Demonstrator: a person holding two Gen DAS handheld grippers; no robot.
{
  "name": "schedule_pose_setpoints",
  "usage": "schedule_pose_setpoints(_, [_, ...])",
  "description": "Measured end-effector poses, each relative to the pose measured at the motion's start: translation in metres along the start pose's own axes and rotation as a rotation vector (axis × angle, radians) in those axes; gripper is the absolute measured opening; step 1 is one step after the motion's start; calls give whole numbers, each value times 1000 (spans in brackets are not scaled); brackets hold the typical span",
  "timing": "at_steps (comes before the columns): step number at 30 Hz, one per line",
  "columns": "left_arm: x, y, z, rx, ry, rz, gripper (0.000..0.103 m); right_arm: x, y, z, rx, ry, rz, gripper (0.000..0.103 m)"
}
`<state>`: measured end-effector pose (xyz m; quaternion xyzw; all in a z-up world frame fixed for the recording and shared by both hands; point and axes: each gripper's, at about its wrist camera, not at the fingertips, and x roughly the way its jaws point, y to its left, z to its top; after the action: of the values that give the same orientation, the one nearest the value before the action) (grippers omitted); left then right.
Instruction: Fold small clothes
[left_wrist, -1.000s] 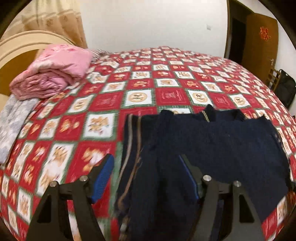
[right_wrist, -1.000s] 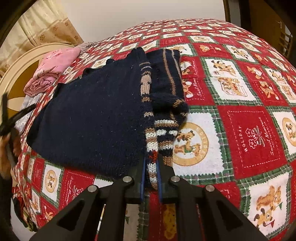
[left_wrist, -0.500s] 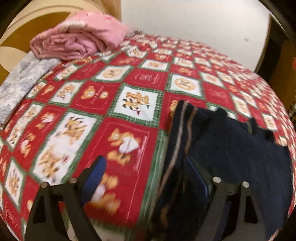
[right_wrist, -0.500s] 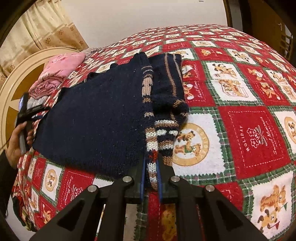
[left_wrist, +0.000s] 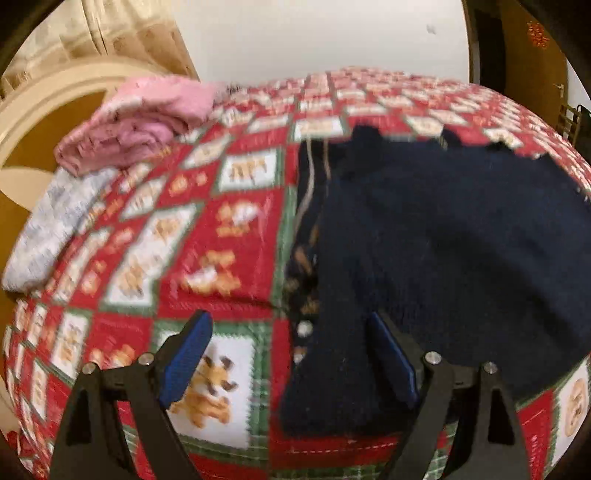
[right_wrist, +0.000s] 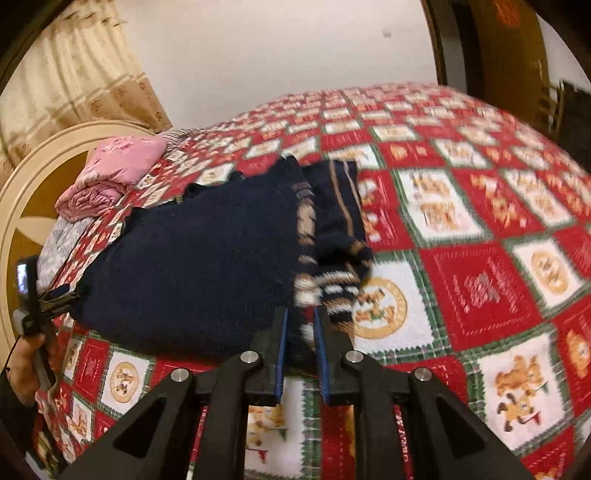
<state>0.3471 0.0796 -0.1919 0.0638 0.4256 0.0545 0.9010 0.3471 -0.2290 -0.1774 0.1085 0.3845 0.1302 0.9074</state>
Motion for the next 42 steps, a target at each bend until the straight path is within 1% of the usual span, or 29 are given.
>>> schedule_pose_setpoints(1, [-1, 2, -1, -16, -13, -7, 88, -4, 7, 2, -24, -9, 2, 15])
schedule_pose_setpoints(4, [-1, 0, -1, -8, -12, 0, 88, -5, 26, 7, -94, -16, 12, 15])
schedule_pose_setpoints(6, [-1, -1, -2, -2, -12, 5, 88, 4, 38, 11, -130, -3, 26, 15])
schedule_pose_setpoints(9, [-2, -2, -3, -5, -9, 0, 88, 21, 54, 16, -150, 26, 46, 15])
schedule_pose_setpoints(11, [-2, -1, -3, -11, -2, -10, 88, 38, 63, 16, -159, 76, 55, 15])
schedule_pose_setpoints(14, [0, 2, -5, -17, 6, -30, 89, 59, 67, 8, -188, 148, -8, 15])
schedule_pose_setpoints(16, [1, 6, -8, -28, 12, -54, 89, 72, 58, -1, -163, 218, -18, 15])
schedule_pose_setpoints(18, [1, 10, -9, -40, 19, -77, 89, 69, 46, -6, -128, 192, 35, 15])
schedule_pose_setpoints(20, [2, 13, -11, -55, 28, -101, 89, 68, 36, -6, -86, 203, 79, 15])
schedule_pose_setpoints(22, [2, 18, -14, -73, 39, -124, 89, 68, 29, -7, -63, 214, 102, 15])
schedule_pose_setpoints(26, [2, 31, -19, -111, 67, -163, 97, 68, 33, -9, -82, 222, 84, 15])
schedule_pose_setpoints(28, [1, 33, -22, -102, 70, -173, 97, 66, 39, -10, -92, 219, 64, 15])
schedule_pose_setpoints(31, [-2, 30, -25, -65, 63, -158, 98, 64, 44, -7, -95, 210, 37, 16])
schedule_pose_setpoints(33, [-2, 31, -25, -62, 60, -156, 98, 58, 49, -3, -97, 190, 9, 16])
schedule_pose_setpoints(34, [-2, 31, -25, -64, 59, -157, 97, 54, 58, 0, -112, 169, -1, 16])
schedule_pose_setpoints(36, [-4, 30, -25, -60, 45, -159, 94, 49, 79, 6, -154, 145, 30, 16])
schedule_pose_setpoints(38, [-12, 28, -29, -46, 9, -173, 80, 49, 108, 11, -216, 134, 80, 16])
schedule_pose_setpoints(40, [-17, 25, -31, -22, -16, -170, 73, 57, 144, 13, -295, 148, 141, 16])
schedule_pose_setpoints(42, [-18, 24, -32, -11, -19, -162, 73, 65, 168, 12, -342, 153, 174, 16])
